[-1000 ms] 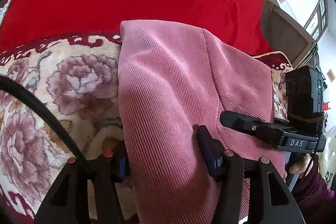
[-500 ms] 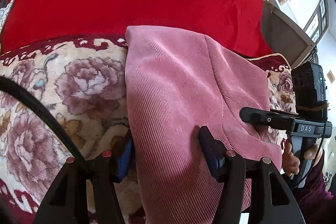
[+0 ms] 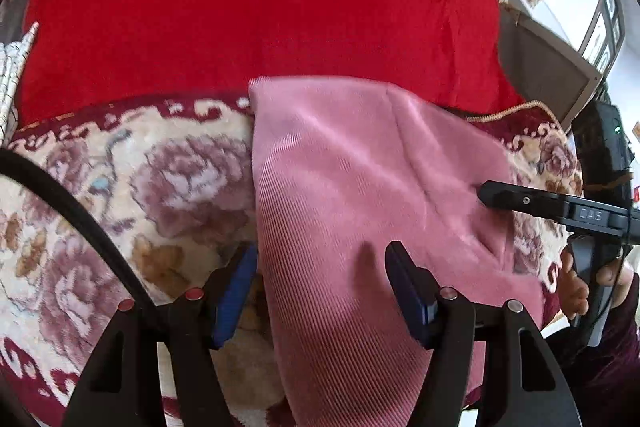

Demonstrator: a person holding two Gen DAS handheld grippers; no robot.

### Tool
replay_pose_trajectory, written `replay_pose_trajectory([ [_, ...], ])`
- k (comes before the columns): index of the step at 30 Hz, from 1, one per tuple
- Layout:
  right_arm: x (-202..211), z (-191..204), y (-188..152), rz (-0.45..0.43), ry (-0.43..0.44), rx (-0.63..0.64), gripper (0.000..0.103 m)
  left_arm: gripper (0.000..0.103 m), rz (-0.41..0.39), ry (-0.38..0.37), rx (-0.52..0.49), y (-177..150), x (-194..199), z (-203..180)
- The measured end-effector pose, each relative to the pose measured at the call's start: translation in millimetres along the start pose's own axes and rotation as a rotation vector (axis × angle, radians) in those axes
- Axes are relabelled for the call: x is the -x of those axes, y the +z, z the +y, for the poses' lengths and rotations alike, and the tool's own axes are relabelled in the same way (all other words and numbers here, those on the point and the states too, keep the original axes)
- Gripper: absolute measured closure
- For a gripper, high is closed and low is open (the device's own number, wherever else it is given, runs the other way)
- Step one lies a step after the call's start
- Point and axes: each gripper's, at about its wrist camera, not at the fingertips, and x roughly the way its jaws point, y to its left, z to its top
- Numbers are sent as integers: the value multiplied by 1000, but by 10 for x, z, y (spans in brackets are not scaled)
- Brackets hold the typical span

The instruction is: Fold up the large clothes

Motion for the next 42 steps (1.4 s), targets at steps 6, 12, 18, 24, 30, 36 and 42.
replay_pose_trajectory([
  [6, 253, -121, 101, -106, -32, -51, 26, 35, -70, -13, -4, 23, 147, -20],
  [12, 419, 48, 87, -249, 52, -11, 29, 35, -57, -13, -50, 26, 85, -153],
  [18, 333, 291, 68, -253, 112, 47, 43, 35, -30, 24, -37, 21, -17, -113],
  [24, -95, 163, 69, -121, 49, 12, 43, 33, 76, 106, -61, -60, -312, -144],
  [30, -146, 228, -8, -123, -11, 91, 44, 33, 71, 102, -63, -34, -301, -178],
  [36, -118, 132, 10, -114, 18, 54, 44, 33, 71, 81, -42, -30, -295, -133],
  [42, 321, 157, 52, -245, 69, 22, 44, 33, -4, 46, -39, -3, -45, -98],
])
